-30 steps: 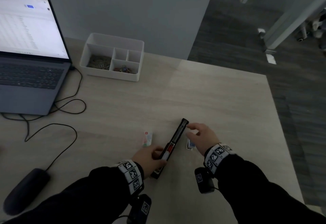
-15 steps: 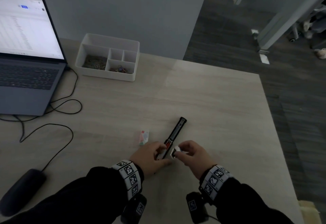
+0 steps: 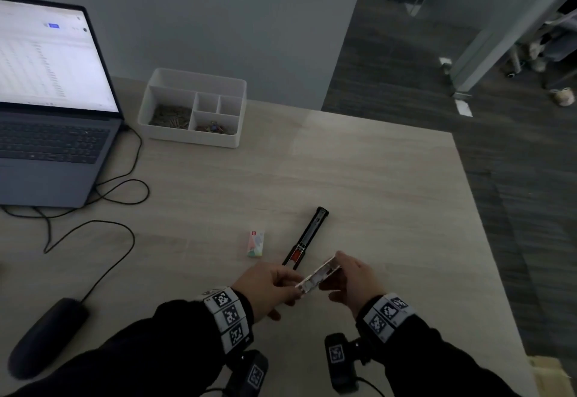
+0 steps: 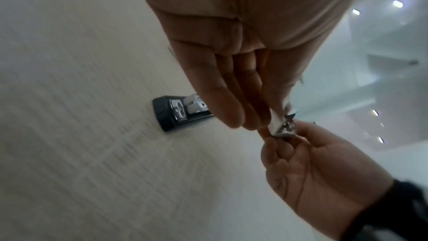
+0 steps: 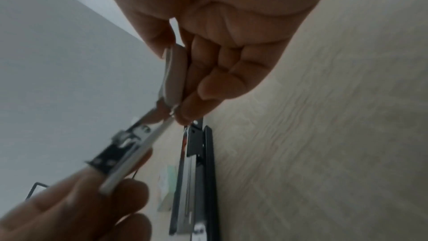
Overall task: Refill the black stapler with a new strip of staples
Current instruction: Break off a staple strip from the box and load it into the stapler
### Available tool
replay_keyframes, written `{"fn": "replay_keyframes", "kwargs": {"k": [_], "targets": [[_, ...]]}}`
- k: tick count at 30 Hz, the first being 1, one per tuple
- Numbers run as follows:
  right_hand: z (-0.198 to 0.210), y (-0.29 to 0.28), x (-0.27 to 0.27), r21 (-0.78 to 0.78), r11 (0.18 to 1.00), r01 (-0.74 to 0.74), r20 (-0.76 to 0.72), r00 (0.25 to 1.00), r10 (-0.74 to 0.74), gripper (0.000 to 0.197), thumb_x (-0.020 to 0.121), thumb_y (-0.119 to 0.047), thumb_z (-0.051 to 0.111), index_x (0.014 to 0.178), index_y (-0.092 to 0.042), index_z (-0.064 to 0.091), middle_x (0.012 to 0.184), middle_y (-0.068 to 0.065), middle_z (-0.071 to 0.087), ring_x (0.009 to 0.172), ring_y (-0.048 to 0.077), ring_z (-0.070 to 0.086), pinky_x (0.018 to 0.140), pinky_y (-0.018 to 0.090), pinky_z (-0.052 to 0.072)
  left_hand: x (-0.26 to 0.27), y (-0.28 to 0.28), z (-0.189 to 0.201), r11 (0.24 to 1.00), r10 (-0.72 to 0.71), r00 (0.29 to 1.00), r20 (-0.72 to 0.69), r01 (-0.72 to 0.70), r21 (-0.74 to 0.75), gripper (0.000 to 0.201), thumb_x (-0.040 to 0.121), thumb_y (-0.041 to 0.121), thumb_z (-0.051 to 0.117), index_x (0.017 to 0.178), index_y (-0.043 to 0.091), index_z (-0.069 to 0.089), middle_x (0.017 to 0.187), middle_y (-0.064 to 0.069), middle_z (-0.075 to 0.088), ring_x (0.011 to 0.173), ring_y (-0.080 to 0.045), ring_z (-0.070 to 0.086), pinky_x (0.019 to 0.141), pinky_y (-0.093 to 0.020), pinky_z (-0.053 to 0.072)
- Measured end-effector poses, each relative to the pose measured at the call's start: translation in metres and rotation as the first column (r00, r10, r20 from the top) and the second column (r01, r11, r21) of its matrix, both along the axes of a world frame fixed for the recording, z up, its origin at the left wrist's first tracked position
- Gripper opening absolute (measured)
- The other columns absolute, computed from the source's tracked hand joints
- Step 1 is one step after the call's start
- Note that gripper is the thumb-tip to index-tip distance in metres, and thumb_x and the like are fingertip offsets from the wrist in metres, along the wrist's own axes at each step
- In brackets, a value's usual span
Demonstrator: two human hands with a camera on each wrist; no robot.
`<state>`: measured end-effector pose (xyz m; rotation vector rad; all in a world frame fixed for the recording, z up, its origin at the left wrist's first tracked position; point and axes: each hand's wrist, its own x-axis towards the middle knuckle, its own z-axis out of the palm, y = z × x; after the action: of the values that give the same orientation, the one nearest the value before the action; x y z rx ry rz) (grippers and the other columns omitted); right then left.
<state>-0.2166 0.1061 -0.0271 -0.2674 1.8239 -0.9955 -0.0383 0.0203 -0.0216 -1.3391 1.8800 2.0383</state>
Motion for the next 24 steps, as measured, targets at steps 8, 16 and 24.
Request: {"fn": "replay_keyframes", "kwargs": {"k": [8,16,24], "targets": [[-0.018,-0.004,-0.01,0.224,0.892,-0.392,-0.422,0.786,0.451,0.038,0.09,-0.055,0.039,0.066,-0.039,0.064,0.058,-0.004,0.052,0.053,0.02,0.051,0.059,0.037,0.047,0.006,-0.003,-0.004,0.976,-0.07,0.987,0.142,0.097,-0.193,0.012,0.079,0.025,0.07,0.088,0.031,0.068,0.084,0.006,0.073,0.071,-0.013,0.072,0.052,-0.031,0.06],[-0.038,-0.001,-0.02,0.31,0.824,-0.475,-0.444,0.694,0.567,0.033,0.098,-0.041,0.041,0.07,-0.031,0.057,0.085,-0.002,0.062,0.085,0.022,0.059,0.083,0.036,0.048,0.028,-0.048,-0.03,0.877,0.298,0.929,0.222,-0.174,-0.447,0.014,0.075,0.037,0.068,0.076,0.024,0.064,0.076,0.01,0.068,0.075,-0.016,0.065,0.075,-0.03,0.054],[-0.018,0.006,-0.02,0.159,0.949,-0.272,-0.468,0.826,0.315,0.019,0.094,-0.039,0.052,0.113,-0.036,0.053,0.076,-0.003,0.057,0.067,0.013,0.057,0.061,0.026,0.044,0.01,-0.068,-0.035,0.898,0.201,0.896,0.395,-0.008,-0.439,0.055,0.061,0.06,0.07,0.098,0.026,0.049,0.099,0.005,0.047,0.083,-0.018,0.061,0.078,-0.032,0.051]]}}
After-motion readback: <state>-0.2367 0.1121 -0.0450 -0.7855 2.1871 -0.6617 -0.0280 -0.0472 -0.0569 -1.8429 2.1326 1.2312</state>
